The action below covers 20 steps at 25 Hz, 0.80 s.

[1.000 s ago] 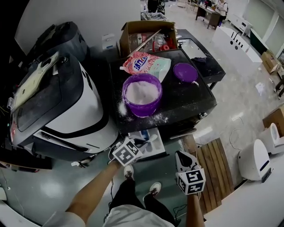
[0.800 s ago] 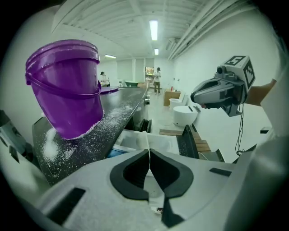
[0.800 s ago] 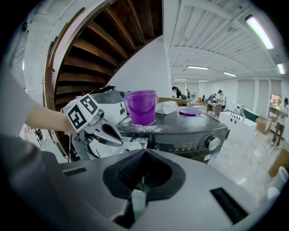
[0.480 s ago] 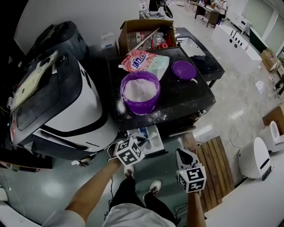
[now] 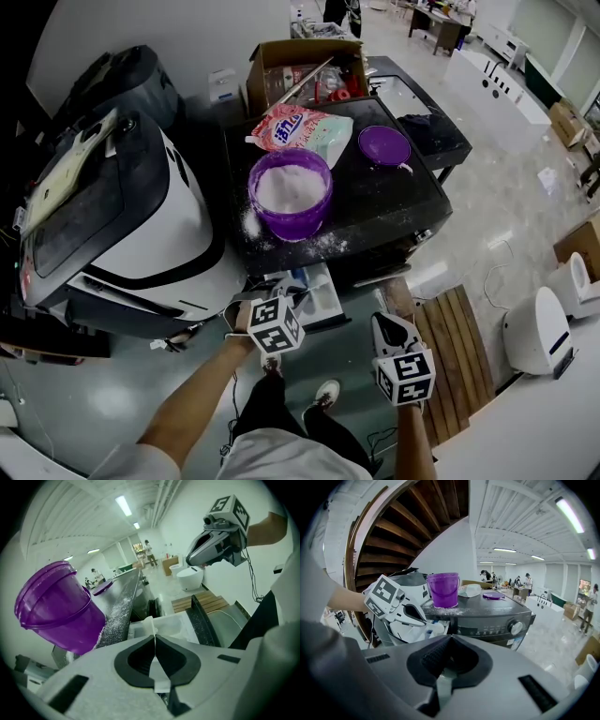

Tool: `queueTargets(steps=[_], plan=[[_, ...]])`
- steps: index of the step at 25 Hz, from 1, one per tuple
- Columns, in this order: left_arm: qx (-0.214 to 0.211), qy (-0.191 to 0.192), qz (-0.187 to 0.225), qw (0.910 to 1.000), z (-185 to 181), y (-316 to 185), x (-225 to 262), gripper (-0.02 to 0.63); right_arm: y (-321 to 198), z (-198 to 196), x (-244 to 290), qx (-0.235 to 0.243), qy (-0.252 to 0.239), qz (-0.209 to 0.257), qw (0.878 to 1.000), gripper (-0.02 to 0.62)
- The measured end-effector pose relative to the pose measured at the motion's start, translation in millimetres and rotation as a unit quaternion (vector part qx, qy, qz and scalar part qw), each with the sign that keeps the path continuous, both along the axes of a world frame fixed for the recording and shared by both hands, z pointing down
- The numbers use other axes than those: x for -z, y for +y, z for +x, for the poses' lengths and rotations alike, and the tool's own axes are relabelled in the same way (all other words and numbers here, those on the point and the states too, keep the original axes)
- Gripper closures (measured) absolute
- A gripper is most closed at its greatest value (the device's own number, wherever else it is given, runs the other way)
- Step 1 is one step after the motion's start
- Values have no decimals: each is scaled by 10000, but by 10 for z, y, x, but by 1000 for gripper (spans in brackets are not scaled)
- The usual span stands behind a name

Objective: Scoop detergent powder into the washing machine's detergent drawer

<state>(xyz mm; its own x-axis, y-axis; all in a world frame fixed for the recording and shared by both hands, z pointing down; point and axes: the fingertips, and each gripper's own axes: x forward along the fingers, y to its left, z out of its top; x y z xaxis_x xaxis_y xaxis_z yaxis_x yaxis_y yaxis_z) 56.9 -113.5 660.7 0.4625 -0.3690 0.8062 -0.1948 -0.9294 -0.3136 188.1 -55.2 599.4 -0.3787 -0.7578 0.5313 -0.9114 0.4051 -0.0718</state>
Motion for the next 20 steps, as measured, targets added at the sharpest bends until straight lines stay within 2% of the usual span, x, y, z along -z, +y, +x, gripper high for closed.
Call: queueTargets(steps=[4, 12, 17, 20], plan=[[-139, -169, 222, 9995, -1, -11, 11, 593, 0, 29, 2, -2, 32, -6, 10000, 598], [-170, -275, 473, 9984, 28, -41, 62, 593, -4, 78, 20, 2, 36, 19, 10000, 598], [-60, -409, 14, 9991, 9, 18, -96, 592, 28, 76, 0, 12, 18, 0, 10000, 598], [71, -333, 19, 9994, 5, -26, -50, 592, 27, 75, 3, 39, 14, 13, 10000, 598]])
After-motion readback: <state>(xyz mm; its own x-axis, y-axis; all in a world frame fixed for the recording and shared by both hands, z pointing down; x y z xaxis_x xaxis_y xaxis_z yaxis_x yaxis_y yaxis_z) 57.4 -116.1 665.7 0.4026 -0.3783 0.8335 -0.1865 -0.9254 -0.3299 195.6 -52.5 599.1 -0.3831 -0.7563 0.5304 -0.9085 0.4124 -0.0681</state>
